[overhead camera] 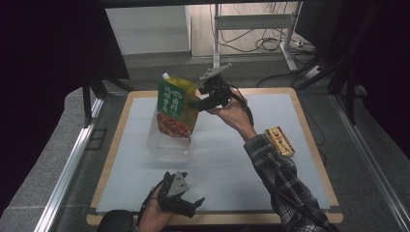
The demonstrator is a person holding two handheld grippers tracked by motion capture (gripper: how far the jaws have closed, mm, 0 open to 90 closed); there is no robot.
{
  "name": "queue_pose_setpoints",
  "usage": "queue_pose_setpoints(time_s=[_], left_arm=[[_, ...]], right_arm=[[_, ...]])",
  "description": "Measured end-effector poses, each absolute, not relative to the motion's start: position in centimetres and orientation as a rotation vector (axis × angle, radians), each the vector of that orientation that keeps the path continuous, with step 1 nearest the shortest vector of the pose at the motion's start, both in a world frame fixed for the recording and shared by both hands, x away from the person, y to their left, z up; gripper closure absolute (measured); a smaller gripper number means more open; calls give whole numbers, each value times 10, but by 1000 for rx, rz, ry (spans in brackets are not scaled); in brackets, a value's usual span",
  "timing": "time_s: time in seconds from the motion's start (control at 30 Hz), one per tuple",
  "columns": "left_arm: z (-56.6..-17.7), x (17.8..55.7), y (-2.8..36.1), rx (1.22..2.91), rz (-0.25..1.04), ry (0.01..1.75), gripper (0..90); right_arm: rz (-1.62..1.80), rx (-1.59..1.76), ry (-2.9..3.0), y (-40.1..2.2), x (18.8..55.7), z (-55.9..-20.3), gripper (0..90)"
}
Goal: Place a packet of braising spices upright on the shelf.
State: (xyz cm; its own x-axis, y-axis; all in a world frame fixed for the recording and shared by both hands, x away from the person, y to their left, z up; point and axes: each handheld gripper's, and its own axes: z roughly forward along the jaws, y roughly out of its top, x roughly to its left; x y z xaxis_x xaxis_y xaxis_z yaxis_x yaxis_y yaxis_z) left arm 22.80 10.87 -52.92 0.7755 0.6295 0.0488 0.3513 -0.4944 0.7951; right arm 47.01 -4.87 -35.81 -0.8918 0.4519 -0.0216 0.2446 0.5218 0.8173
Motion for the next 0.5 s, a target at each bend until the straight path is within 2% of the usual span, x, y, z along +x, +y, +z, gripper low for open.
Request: queue_pose_setpoints(time_s=[0.27,0.5], left_arm=[[-530,228,109,2133,422,730,5],[-530,228,109,2132,421,731,5]], right_arm=[[1347,611,2549,-64,465,-365,99],[1366,616,2526,-75,458,-370,31]])
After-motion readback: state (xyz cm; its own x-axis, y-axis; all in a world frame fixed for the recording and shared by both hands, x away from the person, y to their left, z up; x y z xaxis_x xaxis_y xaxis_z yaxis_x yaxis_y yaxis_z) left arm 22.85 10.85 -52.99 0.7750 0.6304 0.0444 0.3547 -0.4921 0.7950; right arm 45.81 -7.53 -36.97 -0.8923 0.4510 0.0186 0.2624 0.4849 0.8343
